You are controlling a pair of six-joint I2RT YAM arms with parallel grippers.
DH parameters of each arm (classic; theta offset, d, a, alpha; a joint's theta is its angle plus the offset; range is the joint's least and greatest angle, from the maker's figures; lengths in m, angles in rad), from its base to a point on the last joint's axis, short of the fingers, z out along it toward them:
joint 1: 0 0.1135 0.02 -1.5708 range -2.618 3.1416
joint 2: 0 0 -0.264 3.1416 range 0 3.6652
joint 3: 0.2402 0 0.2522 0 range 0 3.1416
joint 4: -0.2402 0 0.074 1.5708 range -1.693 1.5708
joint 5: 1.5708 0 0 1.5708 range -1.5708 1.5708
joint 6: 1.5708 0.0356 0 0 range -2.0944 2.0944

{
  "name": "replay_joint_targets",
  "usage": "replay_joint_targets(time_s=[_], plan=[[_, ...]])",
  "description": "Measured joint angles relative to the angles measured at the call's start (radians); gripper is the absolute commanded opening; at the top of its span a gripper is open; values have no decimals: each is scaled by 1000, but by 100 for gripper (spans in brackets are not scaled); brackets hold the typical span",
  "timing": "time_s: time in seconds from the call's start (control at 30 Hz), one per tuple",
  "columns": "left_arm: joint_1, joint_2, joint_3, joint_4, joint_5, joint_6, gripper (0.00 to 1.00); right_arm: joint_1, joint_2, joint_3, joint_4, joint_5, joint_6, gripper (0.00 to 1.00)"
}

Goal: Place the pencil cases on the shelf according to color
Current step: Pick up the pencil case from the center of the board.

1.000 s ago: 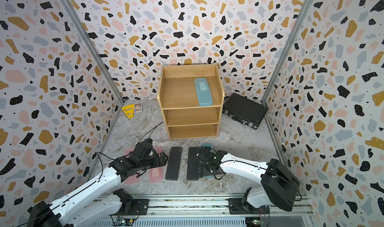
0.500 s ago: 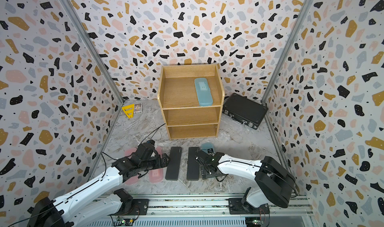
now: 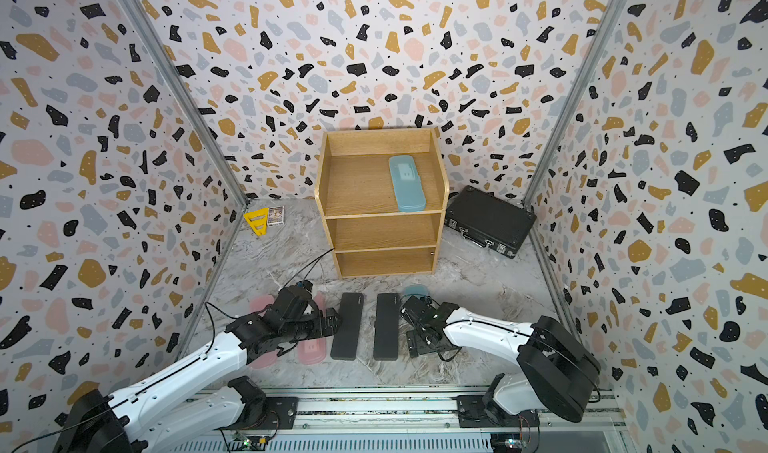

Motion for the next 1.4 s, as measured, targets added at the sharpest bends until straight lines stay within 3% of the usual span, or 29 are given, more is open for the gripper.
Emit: replay_joint_targets(time_s=[0.83, 1.0, 1.27, 1.4], plan=[[-19, 57, 21, 2, -22, 0, 100, 31, 19, -6, 27, 8, 23, 94], [-19, 57, 22, -1, -23, 1, 100, 38, 21, -11, 56, 2, 26, 84], [-20, 55, 22, -1, -28, 0, 100, 43, -22, -39, 76, 14, 31, 47], [-20, 52, 23, -3, -29, 0, 100, 43, -42, -49, 67, 26, 27, 40]])
